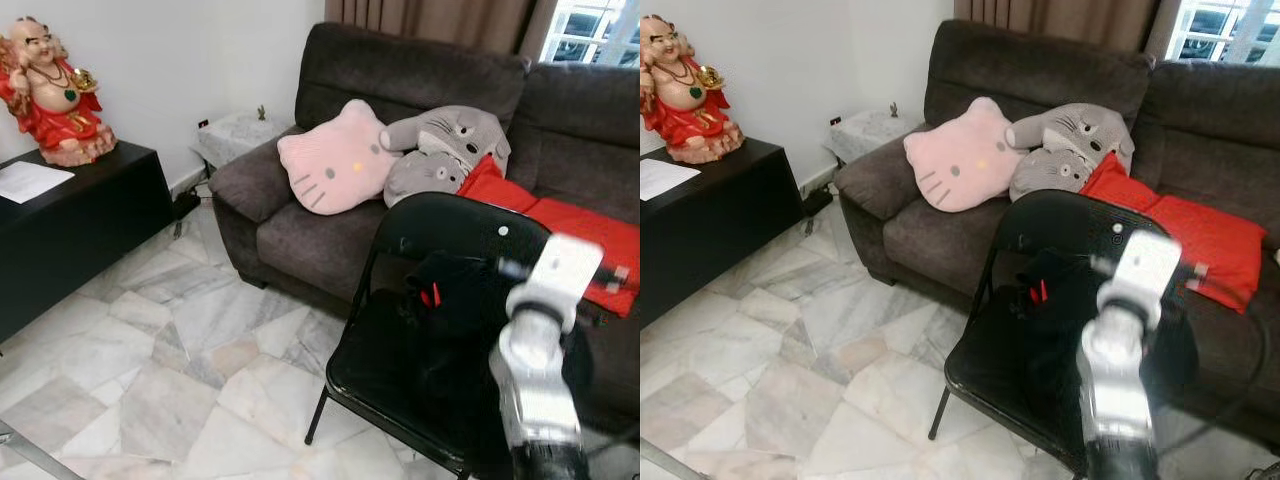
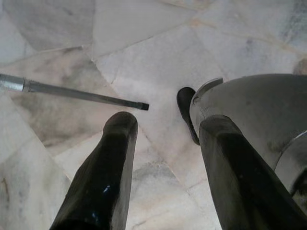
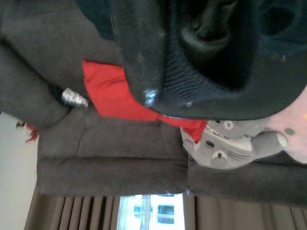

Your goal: Hang hanger

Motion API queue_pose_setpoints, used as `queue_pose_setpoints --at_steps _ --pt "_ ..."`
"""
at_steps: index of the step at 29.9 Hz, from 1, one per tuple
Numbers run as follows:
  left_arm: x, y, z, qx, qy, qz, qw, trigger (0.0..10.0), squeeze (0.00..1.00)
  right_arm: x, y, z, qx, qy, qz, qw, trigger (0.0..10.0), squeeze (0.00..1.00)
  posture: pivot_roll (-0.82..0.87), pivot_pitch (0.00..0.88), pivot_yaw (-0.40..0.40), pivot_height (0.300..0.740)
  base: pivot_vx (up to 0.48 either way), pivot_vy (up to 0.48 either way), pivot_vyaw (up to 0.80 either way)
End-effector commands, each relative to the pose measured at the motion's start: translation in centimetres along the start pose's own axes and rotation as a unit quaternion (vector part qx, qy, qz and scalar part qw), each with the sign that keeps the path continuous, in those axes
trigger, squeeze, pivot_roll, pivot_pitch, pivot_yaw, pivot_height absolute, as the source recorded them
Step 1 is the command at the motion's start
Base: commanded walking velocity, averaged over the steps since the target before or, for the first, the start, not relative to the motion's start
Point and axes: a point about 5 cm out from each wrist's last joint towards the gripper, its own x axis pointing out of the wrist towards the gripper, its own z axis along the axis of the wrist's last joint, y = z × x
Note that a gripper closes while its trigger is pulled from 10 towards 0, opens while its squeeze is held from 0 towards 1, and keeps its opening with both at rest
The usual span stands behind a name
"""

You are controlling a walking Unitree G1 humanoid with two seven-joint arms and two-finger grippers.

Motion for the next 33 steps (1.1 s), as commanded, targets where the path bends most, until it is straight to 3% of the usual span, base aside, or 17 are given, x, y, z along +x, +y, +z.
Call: queue_pose_setpoints --at_steps 1,2,3,5,12,14,16,17,18,19,20,24,28,33 --pt "-0.1 0.1 -0.4 0.0 0.011 -0.001 1.0 10.0 0.0 -1.3 0.3 -4.7 0.009 0.1 0.038 0.994 0.0 0.0 0.05 0.0 0.002 0.74 0.0 0.0 0.0" --pt "-0.1 0.1 -0.5 0.0 0.012 -0.001 1.0 10.0 0.0 -1.8 0.4 -6.2 0.009 0.133 0.053 0.99 0.0 0.0 0.05 0.0 0.002 0.74 0.0 0.0 0.0" --pt "-0.3 0.2 -0.9 -0.001 0.017 0.001 1.0 10.0 0.0 -3.4 0.3 -9.8 -0.033 0.189 0.095 0.977 0.0 0.0 0.06 0.0 0.0 0.74 0.0 0.0 0.0" --pt "-0.6 0.6 -1.3 -0.003 0.022 0.004 1.0 10.0 0.0 -4.4 0.0 -11.5 -0.059 0.211 0.109 0.97 0.0 0.0 0.06 0.0 0.0 0.74 0.0 0.0 0.0" --pt "-2.2 1.9 -3.8 -0.012 0.045 0.014 0.999 10.0 0.0 -6.9 0.2 -14.7 -0.128 0.247 0.187 0.942 0.0 0.0 0.06 0.0 -0.001 0.74 0.0 0.0 0.0" --pt "-2.5 2.1 -4.2 -0.016 0.048 0.018 0.999 10.0 0.0 -7.0 0.2 -14.9 -0.122 0.247 0.19 0.942 0.0 0.0 0.07 0.0 -0.004 0.74 0.0 0.0 0.0" --pt "-2.7 2.4 -4.5 -0.02 0.053 0.023 0.998 10.0 0.0 -6.5 0.4 -14.2 -0.091 0.226 0.187 0.952 0.0 0.0 0.07 0.0 -0.005 0.74 0.0 0.0 0.0" --pt "-2.8 2.5 -4.6 -0.021 0.054 0.025 0.998 10.0 0.0 -6.3 0.5 -14.0 -0.084 0.218 0.19 0.954 0.9 0.0 0.06 0.0 -0.003 0.74 0.0 0.0 0.0" --pt "-2.8 2.5 -4.6 -0.022 0.055 0.025 0.998 10.0 0.0 -6.3 0.6 -13.9 -0.081 0.213 0.193 0.954 0.9 0.0 0.06 0.0 -0.002 0.74 0.0 0.0 0.0" --pt "-2.8 2.5 -4.7 -0.021 0.058 0.026 0.998 10.0 0.0 -6.2 0.7 -13.7 -0.083 0.205 0.196 0.955 3.7 0.0 0.06 0.0 -0.002 0.74 0.0 0.0 0.0" --pt "-2.9 2.5 -4.8 -0.02 0.061 0.025 0.998 10.0 0.0 -6.1 0.7 -13.6 -0.082 0.199 0.197 0.956 10.0 0.0 0.05 0.0 -0.001 0.74 0.0 0.0 0.0" --pt "-2.8 2.2 -5.0 -0.017 0.071 0.023 0.997 10.0 0.0 -5.8 0.7 -12.9 -0.054 0.167 0.198 0.964 10.0 0.0 0.05 0.0 0.001 0.74 0.0 0.0 0.0" --pt "-2.8 2.0 -5.2 -0.017 0.074 0.024 0.997 10.0 0.0 -5.1 0.5 -10.2 -0.009 0.062 0.175 0.983 10.0 0.0 0.05 0.0 0.006 0.74 0.0 0.0 0.0" --pt "-3.1 2.2 -5.6 -0.015 0.086 0.029 0.996 10.0 0.0 -5.6 0.5 -8.7 0.018 0.01 0.178 0.984 10.0 0.0 0.04 0.0 0.006 0.74 0.0 0.0 0.0"
